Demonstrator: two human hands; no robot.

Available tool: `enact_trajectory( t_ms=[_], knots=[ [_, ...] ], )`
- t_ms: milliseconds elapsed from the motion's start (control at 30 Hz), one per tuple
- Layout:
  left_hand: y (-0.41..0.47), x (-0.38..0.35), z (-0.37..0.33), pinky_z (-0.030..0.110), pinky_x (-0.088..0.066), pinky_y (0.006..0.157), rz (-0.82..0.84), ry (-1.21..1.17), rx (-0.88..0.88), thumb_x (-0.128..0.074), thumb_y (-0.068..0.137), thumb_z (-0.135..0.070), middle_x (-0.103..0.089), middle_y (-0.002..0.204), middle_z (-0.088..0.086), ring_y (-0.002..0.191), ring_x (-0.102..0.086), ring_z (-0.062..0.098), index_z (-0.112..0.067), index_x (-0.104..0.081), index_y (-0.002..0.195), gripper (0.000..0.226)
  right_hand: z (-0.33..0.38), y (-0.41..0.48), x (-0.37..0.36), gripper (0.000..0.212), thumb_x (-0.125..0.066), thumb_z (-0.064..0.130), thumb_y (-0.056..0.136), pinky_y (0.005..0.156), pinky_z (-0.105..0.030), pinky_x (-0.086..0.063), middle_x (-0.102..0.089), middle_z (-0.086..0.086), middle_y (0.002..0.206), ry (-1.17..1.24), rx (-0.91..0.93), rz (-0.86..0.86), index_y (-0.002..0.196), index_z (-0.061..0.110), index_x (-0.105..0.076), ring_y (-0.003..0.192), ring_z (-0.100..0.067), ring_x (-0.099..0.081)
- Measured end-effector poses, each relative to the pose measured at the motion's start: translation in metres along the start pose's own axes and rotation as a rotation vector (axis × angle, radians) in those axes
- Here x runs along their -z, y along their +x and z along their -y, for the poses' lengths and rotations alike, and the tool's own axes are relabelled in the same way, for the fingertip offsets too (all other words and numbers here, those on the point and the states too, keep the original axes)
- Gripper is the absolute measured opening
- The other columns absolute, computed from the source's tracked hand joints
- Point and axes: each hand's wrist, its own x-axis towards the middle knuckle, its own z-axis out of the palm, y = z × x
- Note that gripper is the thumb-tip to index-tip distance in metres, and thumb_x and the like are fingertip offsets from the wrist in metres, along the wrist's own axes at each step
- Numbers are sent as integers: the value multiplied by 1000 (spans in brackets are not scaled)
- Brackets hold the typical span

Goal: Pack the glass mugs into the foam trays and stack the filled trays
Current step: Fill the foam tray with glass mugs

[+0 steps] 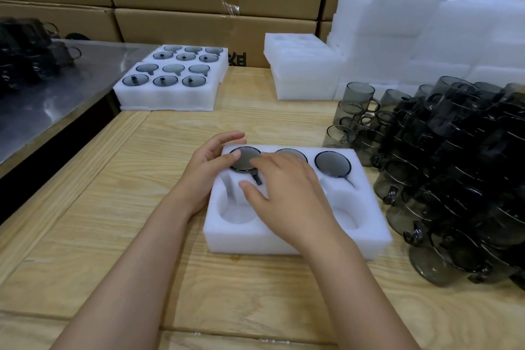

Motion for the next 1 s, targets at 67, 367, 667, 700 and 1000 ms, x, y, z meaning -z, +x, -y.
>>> enact_trajectory(
  t_ms=[67,367,667,700,1000],
  knots=[
    [0,0,-1,26,-54,75,-5,-12,33,-54,89,0,-70,109,2,91,-67,17,-18,-65,114,32,-9,-8,7,40,-47,40,93,102,-31,-29,-54,4,128,98,-2,-49,127,20,-52,123,-16,-40],
    [0,-4,-4,21,-52,55,-81,30,87,-53,61,-5,-70,77,-1,66,-65,13,-16,-70,93,38,-94,26,56,25,-46,14,93,87,-43,-48,-65,-10,109,-50,-349,-110,108,11,-65,105,-33,-55],
    [-2,-3,-7,19,-51,55,-70,45,75,-53,68,1,-70,77,-5,66,-65,8,-15,-69,92,33,-121,84,49,36,-48,44,92,97,-39,-29,-55,-14,101,-400,-406,299,71,14,-47,118,-33,-42],
    [-2,-3,-7,18,-51,55,-69,44,73,-53,68,0,-71,78,-6,67,-65,8,-16,-69,92,33,-121,87,47,35,-51,45,90,104,-41,-25,-58,-15,107,-406,-412,315,71,15,-47,120,-33,-42],
    [-1,-2,-6,17,-50,54,-73,66,58,-44,82,14,-70,73,-5,63,-65,8,-14,-68,95,39,-112,81,41,15,-48,15,88,114,-52,-4,-52,-8,83,-361,-401,162,75,14,-54,104,-32,-48]
  ],
)
